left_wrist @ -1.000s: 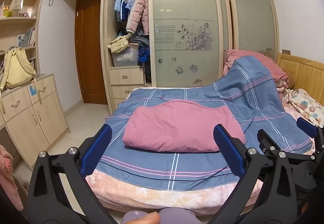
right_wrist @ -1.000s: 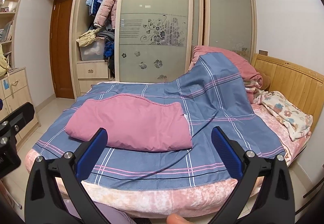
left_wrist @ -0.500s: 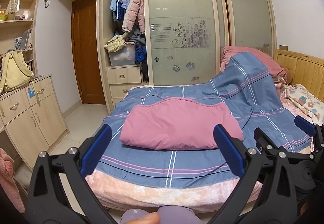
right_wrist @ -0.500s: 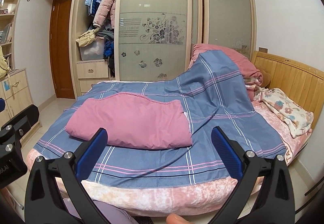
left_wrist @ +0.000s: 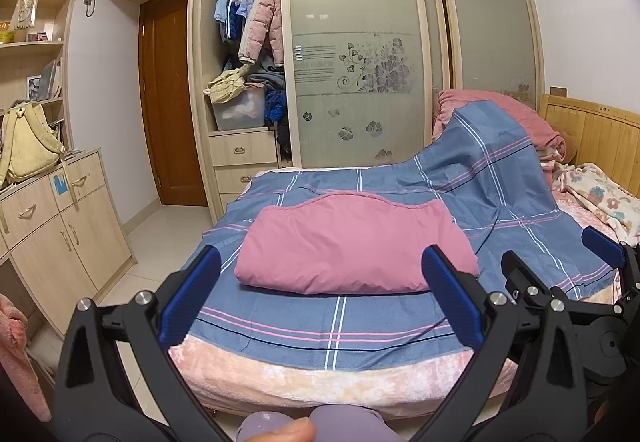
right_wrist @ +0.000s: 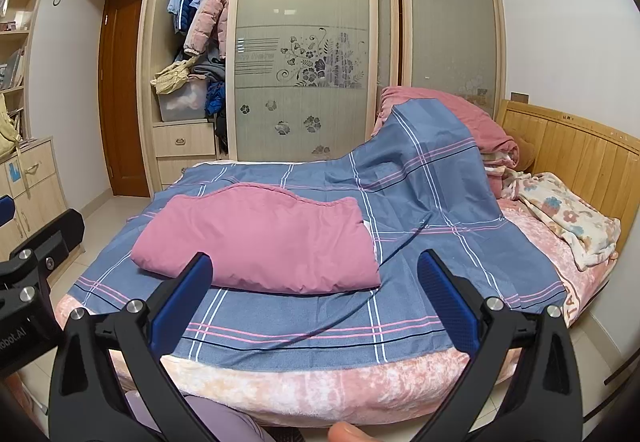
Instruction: Fold large clothes
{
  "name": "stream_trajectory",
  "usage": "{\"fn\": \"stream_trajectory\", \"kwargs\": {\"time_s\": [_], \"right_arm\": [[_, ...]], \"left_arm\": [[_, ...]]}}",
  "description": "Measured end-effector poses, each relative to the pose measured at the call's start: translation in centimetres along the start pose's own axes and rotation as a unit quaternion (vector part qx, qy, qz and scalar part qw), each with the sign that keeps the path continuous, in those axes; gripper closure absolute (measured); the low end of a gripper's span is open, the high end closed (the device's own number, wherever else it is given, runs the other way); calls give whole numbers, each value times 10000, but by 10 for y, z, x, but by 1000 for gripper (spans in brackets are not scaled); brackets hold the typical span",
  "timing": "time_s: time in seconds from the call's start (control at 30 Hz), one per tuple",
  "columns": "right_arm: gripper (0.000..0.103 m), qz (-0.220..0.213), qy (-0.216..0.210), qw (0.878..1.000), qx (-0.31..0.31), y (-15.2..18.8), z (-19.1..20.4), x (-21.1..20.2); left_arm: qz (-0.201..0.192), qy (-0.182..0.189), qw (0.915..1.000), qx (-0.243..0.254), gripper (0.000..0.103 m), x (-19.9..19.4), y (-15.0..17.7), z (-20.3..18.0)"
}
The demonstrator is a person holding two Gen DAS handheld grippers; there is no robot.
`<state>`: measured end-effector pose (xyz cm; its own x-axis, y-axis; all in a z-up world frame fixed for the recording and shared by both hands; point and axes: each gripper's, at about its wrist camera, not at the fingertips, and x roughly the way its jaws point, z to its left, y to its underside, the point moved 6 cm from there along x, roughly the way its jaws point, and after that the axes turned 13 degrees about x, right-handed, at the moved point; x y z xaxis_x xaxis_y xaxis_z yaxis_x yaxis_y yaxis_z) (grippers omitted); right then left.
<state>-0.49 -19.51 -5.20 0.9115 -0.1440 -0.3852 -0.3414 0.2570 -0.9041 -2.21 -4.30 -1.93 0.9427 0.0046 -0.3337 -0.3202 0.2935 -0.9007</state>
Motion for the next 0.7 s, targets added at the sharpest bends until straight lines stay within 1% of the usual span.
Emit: {"fn": "stream_trajectory", "kwargs": {"time_s": [0.43, 0.7], "right_arm": [[1, -3, -33, 10000, -14, 4, 4, -3], [1, 73, -95, 9999, -21, 5, 6, -2]], "left_arm": [[35, -26, 10000, -66, 2, 1, 2, 2], [45, 7, 10000, -50, 2, 2, 3, 3]]}}
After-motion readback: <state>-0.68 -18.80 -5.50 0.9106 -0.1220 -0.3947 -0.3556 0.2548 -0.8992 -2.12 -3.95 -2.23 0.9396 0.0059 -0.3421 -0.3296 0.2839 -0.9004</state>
